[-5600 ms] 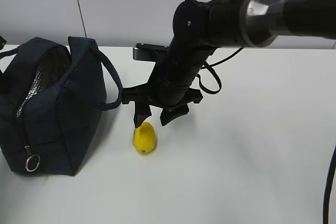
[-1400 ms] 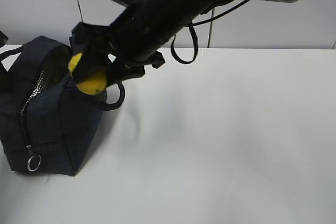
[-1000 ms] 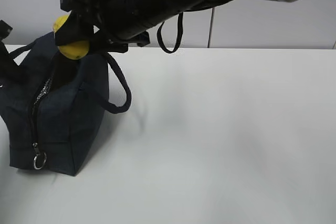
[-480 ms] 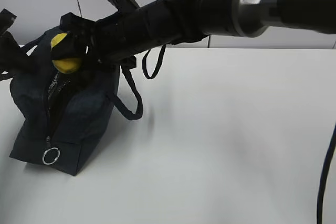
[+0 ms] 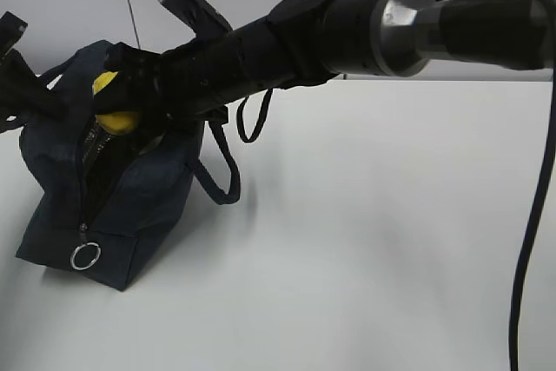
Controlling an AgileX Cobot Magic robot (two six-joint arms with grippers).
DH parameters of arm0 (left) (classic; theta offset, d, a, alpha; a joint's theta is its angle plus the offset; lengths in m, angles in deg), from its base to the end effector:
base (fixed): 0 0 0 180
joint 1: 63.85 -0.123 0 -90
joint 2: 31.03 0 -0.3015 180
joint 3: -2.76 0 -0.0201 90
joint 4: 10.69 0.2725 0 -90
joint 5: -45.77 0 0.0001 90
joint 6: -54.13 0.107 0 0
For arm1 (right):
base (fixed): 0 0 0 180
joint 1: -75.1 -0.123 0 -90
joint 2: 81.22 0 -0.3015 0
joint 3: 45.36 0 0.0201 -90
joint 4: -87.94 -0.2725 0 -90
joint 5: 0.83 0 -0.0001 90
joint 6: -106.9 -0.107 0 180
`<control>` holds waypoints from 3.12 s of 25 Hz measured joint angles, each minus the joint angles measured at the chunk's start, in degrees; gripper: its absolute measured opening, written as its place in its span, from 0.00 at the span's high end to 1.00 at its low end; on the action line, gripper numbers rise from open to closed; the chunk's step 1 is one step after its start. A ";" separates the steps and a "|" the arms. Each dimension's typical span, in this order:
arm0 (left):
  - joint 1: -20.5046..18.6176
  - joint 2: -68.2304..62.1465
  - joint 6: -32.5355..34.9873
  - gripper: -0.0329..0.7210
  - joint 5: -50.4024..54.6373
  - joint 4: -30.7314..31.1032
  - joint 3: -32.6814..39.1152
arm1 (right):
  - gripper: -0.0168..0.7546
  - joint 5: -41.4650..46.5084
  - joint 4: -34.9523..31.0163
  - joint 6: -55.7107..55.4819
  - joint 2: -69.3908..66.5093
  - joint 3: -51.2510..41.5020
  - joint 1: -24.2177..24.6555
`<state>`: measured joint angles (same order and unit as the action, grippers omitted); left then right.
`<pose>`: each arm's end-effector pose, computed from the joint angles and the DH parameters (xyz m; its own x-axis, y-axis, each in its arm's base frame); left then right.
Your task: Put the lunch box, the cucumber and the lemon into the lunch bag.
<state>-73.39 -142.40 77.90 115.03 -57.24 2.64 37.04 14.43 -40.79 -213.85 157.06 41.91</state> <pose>0.3882 -0.0085 0.2459 -0.9778 -0.1218 -0.1702 0.0226 0.7471 -0.6643 0.4171 0.3482 0.2229 -0.8775 0.0091 -0.4794 -0.4108 0.5014 0.7615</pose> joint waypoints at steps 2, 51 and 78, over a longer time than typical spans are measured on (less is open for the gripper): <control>0.00 0.00 0.04 0.96 0.00 -0.10 0.00 | 0.47 -0.04 1.56 0.09 0.00 0.00 0.00; 0.00 0.00 0.39 0.96 0.00 -0.34 0.00 | 0.24 18.24 32.50 -10.80 8.82 1.06 7.84; 0.00 0.00 0.65 0.96 0.00 -0.41 0.00 | 0.24 8.87 28.66 -13.37 2.07 1.19 7.84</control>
<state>-73.39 -142.40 78.55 115.03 -57.65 2.64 45.90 43.09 -54.16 -211.78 158.25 49.74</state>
